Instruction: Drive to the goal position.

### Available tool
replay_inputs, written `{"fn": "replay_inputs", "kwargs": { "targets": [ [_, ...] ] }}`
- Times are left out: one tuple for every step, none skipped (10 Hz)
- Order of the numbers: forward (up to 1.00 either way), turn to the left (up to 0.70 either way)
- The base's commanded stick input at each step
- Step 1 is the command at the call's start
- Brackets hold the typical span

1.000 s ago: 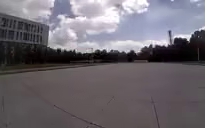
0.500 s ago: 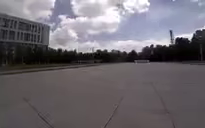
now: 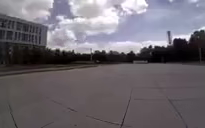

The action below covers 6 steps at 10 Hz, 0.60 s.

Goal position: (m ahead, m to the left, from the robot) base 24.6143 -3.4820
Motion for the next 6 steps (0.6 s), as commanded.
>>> {"fn": "replay_inputs", "kwargs": {
  "targets": [
    [0.7,0.0],
    [0.7,0.0],
    [0.7,0.0],
    [0.7,0.0],
    [0.7,0.0],
    [0.7,0.0]
  ]
}}
